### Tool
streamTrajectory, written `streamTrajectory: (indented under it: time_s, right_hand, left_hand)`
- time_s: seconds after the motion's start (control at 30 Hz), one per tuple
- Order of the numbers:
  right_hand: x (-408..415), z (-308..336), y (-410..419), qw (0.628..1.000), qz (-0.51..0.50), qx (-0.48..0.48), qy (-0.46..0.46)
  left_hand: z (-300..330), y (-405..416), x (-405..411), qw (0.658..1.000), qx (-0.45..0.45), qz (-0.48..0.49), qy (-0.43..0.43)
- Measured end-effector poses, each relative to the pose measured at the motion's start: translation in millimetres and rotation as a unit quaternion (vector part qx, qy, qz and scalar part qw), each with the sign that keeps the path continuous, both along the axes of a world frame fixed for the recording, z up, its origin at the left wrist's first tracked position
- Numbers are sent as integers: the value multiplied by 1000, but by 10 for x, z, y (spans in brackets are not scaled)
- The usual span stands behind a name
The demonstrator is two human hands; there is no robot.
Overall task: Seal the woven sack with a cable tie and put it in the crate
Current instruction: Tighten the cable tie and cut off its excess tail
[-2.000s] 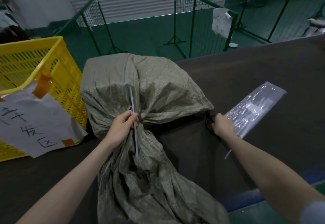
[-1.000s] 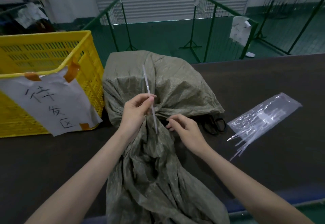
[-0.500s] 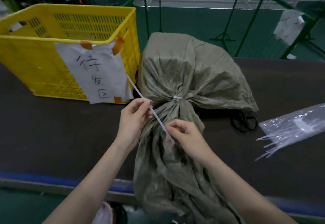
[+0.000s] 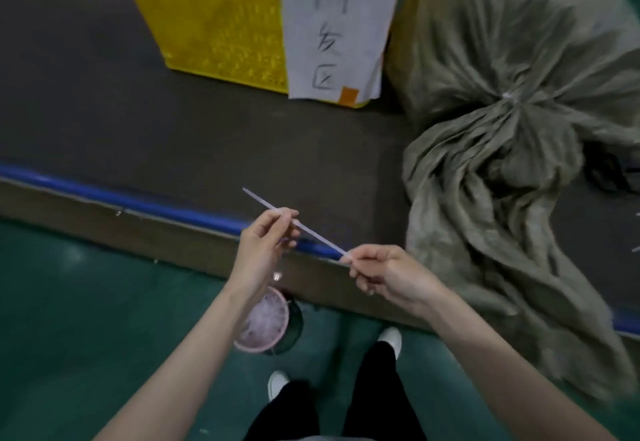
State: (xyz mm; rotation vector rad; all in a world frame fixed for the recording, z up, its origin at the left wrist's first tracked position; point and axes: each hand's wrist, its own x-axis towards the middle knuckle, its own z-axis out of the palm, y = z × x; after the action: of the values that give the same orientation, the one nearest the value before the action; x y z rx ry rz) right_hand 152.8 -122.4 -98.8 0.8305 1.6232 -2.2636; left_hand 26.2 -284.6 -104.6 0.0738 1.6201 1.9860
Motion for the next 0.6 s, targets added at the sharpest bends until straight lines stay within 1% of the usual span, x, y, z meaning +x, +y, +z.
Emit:
streamTrajectory:
  time_s: [0.13, 0.27, 0.37, 0.43, 0.47, 0.53, 0.6]
  right_hand:
    - [-154, -314, -450, 995, 73, 31, -51]
    - [-385, -706, -835, 973, 157, 141, -92]
    - [-523, -1109, -1018, 952, 198, 195, -127]
    - [-567, -1374, -1088, 940, 203, 235, -141]
    - [-604, -1613, -1154, 930, 217, 259, -144]
    - [-637, -1928, -1198, 916, 220, 295, -159]
    - [-673, -2346, -1269, 897, 239, 326, -175]
  left_hand:
    - [-404, -699, -79, 999, -31, 15, -40]
    - [-872, -1187, -175, 990, -82, 42, -110]
    - [-1329, -1393, -207, 973, -131, 75, -175]
    - [-1638, -1480, -209, 957, -180, 71, -216]
    - [-1877, -1566, -178, 947, -206, 72, -235]
    - [-2166, -1638, -132, 934, -242, 61, -255]
    - [-2514, -1720, -55, 929, -250, 68, -265]
